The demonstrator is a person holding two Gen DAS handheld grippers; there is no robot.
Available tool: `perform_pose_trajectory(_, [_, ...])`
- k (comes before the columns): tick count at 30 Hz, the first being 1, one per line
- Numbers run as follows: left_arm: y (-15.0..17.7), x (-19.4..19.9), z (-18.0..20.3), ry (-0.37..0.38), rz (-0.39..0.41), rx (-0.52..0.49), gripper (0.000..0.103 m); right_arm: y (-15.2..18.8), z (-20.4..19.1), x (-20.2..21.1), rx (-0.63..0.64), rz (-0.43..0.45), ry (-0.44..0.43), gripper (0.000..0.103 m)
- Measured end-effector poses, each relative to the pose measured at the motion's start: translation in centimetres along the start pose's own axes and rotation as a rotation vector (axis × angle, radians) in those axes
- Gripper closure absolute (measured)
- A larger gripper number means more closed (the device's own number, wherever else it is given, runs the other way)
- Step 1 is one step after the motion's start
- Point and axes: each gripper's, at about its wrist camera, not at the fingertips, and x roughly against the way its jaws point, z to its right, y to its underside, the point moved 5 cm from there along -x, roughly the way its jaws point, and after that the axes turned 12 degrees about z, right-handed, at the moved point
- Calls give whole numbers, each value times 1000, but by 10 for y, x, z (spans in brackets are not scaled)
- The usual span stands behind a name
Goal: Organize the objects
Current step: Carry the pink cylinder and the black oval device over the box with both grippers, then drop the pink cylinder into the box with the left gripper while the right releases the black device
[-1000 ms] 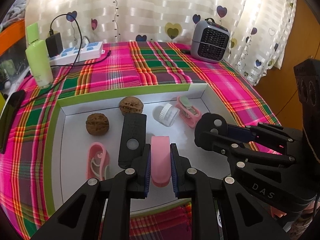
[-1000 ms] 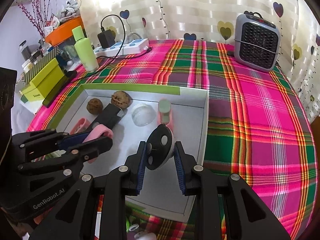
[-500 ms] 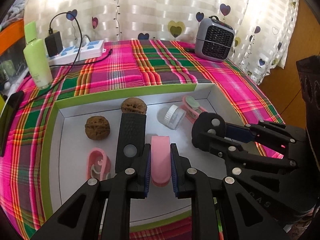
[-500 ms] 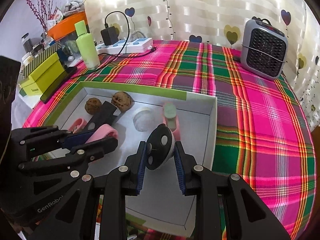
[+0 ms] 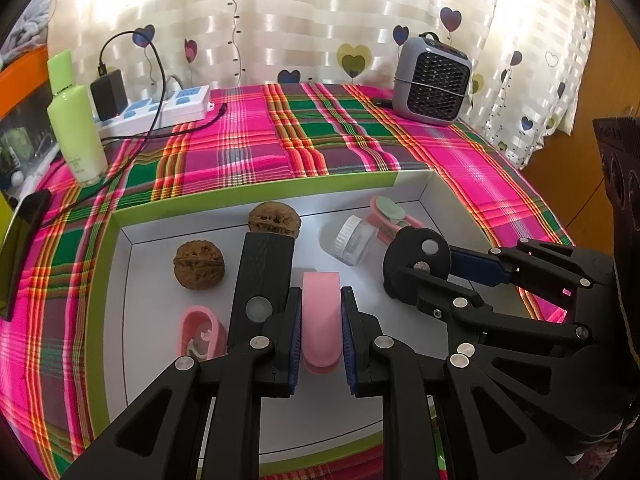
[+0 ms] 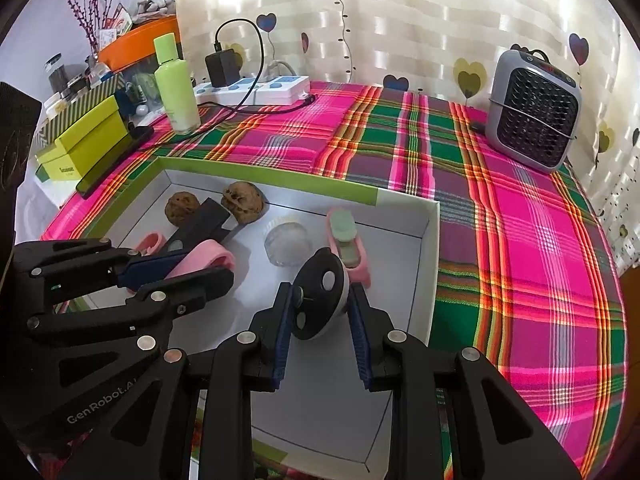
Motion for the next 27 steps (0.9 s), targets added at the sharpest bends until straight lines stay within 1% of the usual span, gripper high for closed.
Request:
perform_pose_trajectory(14, [0,-1,0,1,-1,4,86,0,0,0,6,-4,-3,75])
perform_pose_trajectory(21, [1,0,2,7,-5,15,82,0,0,1,-4,-2,-9,74])
perform_pose_trajectory(27, [2,1,1,4,-4,12,80,0,1,2,-10,1,-11,72])
